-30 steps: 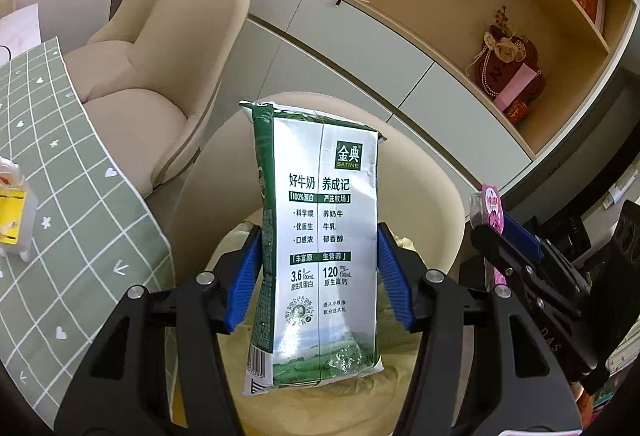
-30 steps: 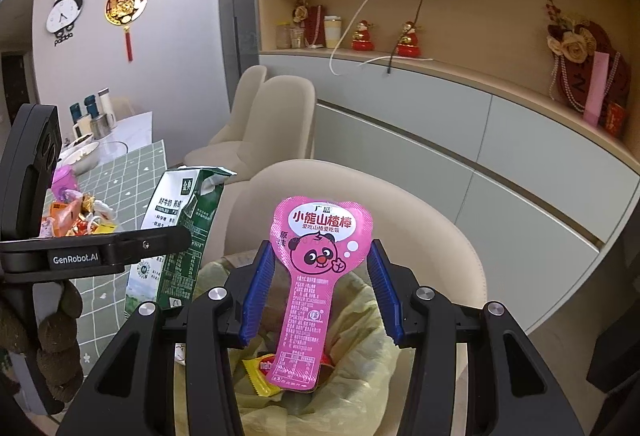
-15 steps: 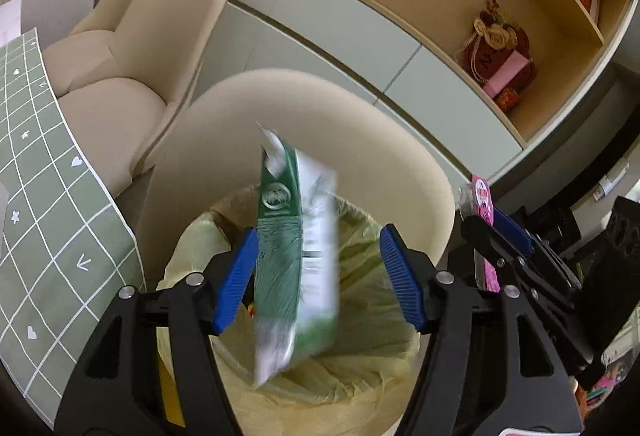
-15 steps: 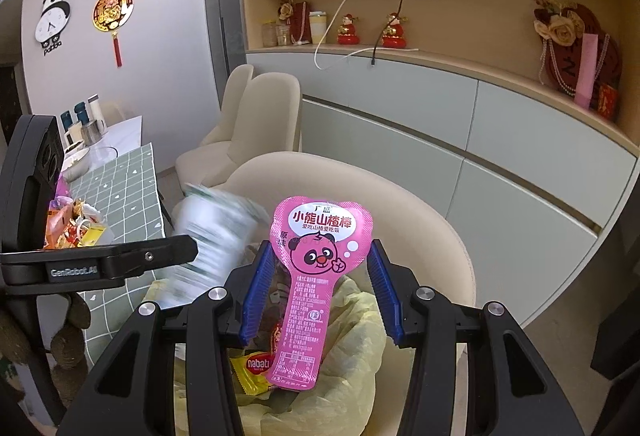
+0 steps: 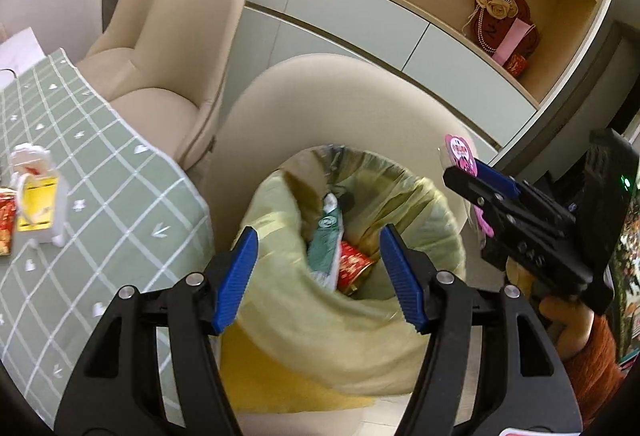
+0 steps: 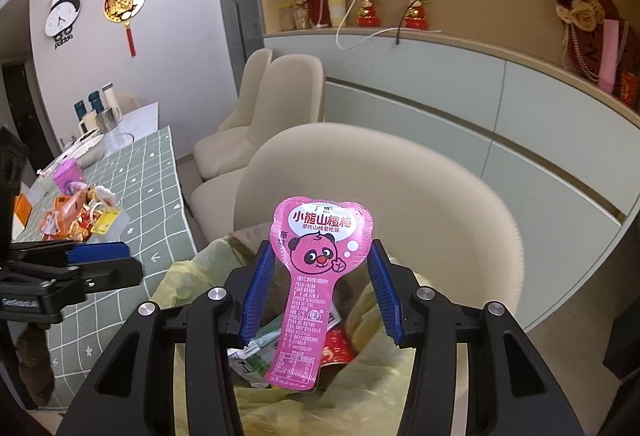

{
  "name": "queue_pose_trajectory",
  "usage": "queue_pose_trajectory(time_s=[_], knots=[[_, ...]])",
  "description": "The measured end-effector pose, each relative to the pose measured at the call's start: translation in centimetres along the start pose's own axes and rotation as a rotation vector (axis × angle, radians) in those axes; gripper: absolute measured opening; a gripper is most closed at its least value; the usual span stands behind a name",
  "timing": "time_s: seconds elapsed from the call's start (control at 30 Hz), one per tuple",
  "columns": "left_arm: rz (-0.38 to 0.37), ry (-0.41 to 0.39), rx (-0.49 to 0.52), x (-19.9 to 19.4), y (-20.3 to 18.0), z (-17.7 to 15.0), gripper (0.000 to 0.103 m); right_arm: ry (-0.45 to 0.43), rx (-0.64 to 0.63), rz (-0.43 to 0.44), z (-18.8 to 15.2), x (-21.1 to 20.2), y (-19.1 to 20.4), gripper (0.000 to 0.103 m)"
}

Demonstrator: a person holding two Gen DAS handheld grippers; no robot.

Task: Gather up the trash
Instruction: 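Open the left tool to drop the carton while the right tool releases the wrapper, then move both tools back over the remaining wrappers on the table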

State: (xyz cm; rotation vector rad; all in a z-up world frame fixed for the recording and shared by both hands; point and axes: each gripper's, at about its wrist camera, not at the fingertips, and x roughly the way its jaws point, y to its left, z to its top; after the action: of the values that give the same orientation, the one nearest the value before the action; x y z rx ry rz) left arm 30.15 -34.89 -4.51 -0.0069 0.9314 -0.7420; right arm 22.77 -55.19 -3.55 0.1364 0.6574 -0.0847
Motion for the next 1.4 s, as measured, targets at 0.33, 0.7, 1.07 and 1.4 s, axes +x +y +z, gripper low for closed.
queue_pose_trajectory(time_s=[0.33,0.7,1.07,1.4], knots=[[0.102,-0.042,-0.087,-3.4,4.2,-2.0,0.060,0.053,0.036,-0.002,-0.3,1.7,0.6,0.047],[0.203,-0.106,-0.243,-8.2,10.8,-4.3,0.060,0.054,0.019,0.032,-0.1,0.9,2.5,0.055],[0.410,-0.174,-0.431,-17.0,19.6,-8.2,0.060,-0.024,-0.096,0.193,2.5,0.4,12.1,0.055],[0.520,-0.299,-0.475,-27.6,26.9,-10.2,0.060,-0.029,-0.104,0.334,5.2,1.7,23.9,0.055]])
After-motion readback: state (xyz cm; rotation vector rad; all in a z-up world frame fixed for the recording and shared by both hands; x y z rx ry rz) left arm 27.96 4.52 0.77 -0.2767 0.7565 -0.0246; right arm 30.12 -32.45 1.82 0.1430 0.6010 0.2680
